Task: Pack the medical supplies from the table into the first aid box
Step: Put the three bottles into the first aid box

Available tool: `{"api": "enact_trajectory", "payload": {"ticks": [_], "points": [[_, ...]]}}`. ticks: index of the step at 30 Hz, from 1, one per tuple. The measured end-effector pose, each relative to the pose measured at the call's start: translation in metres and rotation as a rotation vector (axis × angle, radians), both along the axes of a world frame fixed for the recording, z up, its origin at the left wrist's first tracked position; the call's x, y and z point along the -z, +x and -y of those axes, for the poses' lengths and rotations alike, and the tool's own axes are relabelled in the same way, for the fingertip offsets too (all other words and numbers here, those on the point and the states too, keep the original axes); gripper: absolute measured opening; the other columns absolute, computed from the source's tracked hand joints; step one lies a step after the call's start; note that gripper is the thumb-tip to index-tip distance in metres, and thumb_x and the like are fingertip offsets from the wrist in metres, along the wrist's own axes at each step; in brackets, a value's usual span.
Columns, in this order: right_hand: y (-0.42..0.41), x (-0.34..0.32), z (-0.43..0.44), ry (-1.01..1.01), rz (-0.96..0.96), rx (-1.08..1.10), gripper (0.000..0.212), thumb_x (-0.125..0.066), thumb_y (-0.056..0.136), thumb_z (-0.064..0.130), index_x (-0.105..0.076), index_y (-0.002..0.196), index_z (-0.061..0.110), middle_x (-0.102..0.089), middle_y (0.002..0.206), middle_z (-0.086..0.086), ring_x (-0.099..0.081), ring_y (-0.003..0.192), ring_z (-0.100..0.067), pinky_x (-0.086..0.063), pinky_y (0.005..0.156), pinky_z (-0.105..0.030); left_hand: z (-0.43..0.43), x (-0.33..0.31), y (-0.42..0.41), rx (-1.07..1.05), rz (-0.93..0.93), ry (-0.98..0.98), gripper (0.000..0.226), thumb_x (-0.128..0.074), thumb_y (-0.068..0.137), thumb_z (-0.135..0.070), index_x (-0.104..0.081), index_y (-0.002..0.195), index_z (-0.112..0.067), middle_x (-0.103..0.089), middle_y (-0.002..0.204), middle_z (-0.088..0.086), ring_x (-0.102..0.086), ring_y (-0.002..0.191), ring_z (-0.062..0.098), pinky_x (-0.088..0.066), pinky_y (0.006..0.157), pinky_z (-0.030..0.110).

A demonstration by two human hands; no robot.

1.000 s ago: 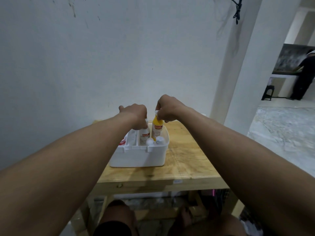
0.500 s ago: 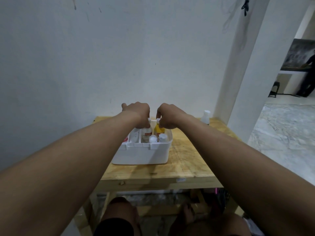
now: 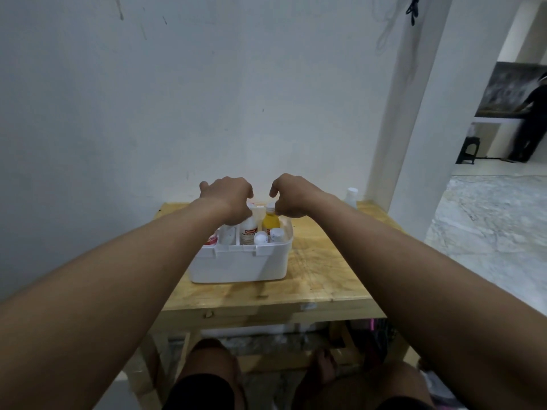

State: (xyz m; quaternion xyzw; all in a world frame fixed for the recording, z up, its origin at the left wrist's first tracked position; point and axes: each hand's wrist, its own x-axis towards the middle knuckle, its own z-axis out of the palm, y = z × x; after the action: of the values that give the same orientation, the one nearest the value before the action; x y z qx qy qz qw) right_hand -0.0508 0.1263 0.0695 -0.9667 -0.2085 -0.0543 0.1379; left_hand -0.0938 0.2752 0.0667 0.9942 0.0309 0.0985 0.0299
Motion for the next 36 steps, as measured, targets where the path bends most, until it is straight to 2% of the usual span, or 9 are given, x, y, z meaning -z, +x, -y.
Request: {"api": "enact_trajectory", "payload": {"ticks": [6,9,13,16,19,24,27,29,36], "points": [[-0.008,-0.01,0.026,0.075,-0.006,0.08,0.041,-0.046,0.087,0.008,-0.061,0.125,0.008,-0.062,0.127,-0.01,-0.059,0.115,-0.029,-0.052,0.096,-0.041,0.006,0.011,-0.05,0.01,0.166,-0.277,0.038,-0.048,0.101,-0.032,-0.058,0.137,-0.024,-0.065,0.133,-0.003,-0.053,0.128,0.026,-0.035,0.103,0.043],[-0.007,-0.009,0.044,0.095,0.027,0.134,0.041,-0.045,0.086,0.011,-0.061,0.124,0.008,-0.06,0.13,-0.011,-0.058,0.116,-0.031,-0.051,0.096,-0.041,0.01,0.034,-0.076,0.026,0.302,-0.237,0.039,-0.042,0.103,-0.03,-0.058,0.138,-0.018,-0.066,0.133,0.004,-0.054,0.125,0.032,-0.039,0.1,0.044],[-0.005,-0.003,0.07,0.091,0.052,0.196,0.044,-0.047,0.09,0.01,-0.052,0.133,0.009,-0.057,0.132,-0.011,-0.057,0.116,-0.031,-0.048,0.088,-0.037,0.012,0.074,-0.097,0.075,0.484,-0.178,0.05,-0.037,0.103,-0.031,-0.056,0.139,-0.004,-0.061,0.138,0.014,-0.053,0.13,0.033,-0.038,0.107,0.048],[0.003,0.002,0.085,0.068,0.072,0.233,0.044,-0.048,0.09,0.008,-0.049,0.135,0.009,-0.057,0.128,-0.012,-0.056,0.113,-0.031,-0.052,0.091,-0.042,0.012,0.098,-0.103,0.057,0.452,-0.081,0.059,-0.027,0.103,-0.038,-0.049,0.145,-0.004,-0.05,0.149,0.017,-0.041,0.142,0.034,-0.026,0.116,0.056],[0.014,0.009,0.096,0.005,0.088,0.259,0.049,-0.051,0.09,0.009,-0.045,0.138,0.008,-0.051,0.132,-0.013,-0.051,0.119,-0.032,-0.05,0.092,-0.042,0.011,0.109,-0.103,0.057,0.437,0.002,0.059,-0.026,0.103,-0.039,-0.048,0.146,-0.005,-0.045,0.153,0.017,-0.032,0.147,0.035,-0.017,0.119,0.061],[0.034,0.021,0.112,-0.097,0.093,0.34,0.049,-0.054,0.091,0.012,-0.041,0.138,0.007,-0.043,0.133,-0.015,-0.045,0.122,-0.034,-0.044,0.084,-0.04,0.012,0.115,-0.102,0.054,0.486,0.057,0.06,-0.028,0.102,-0.039,-0.049,0.145,-0.003,-0.046,0.152,0.019,-0.032,0.147,0.037,-0.016,0.118,0.063],[0.044,0.03,0.121,-0.152,0.04,0.392,0.046,-0.055,0.093,0.015,-0.042,0.135,0.005,-0.041,0.135,-0.016,-0.048,0.121,-0.037,-0.045,0.087,-0.043,0.014,0.116,-0.1,0.046,0.507,0.07,0.06,-0.03,0.102,-0.04,-0.05,0.145,-0.003,-0.047,0.151,0.019,-0.034,0.146,0.038,-0.017,0.118,0.063],[0.049,0.036,0.125,-0.157,0.024,0.403,0.045,-0.056,0.094,0.016,-0.042,0.135,0.006,-0.044,0.134,-0.017,-0.051,0.119,-0.038,-0.043,0.083,-0.041,0.015,0.116,-0.099,0.039,0.504,0.077,0.06,-0.032,0.101,-0.041,-0.051,0.144,-0.003,-0.048,0.15,0.02,-0.035,0.145,0.038,-0.018,0.117,0.062],[0.051,0.04,0.129,-0.018,0.139,0.371,0.034,-0.057,0.093,0.008,-0.042,0.124,0.005,-0.057,0.111,-0.02,-0.059,0.094,-0.038,-0.045,0.069,-0.042,0.013,0.119,-0.1,0.035,0.514,0.095,0.06,-0.034,0.101,-0.042,-0.051,0.145,-0.005,-0.047,0.151,0.019,-0.036,0.144,0.037,-0.018,0.118,0.061]]}}
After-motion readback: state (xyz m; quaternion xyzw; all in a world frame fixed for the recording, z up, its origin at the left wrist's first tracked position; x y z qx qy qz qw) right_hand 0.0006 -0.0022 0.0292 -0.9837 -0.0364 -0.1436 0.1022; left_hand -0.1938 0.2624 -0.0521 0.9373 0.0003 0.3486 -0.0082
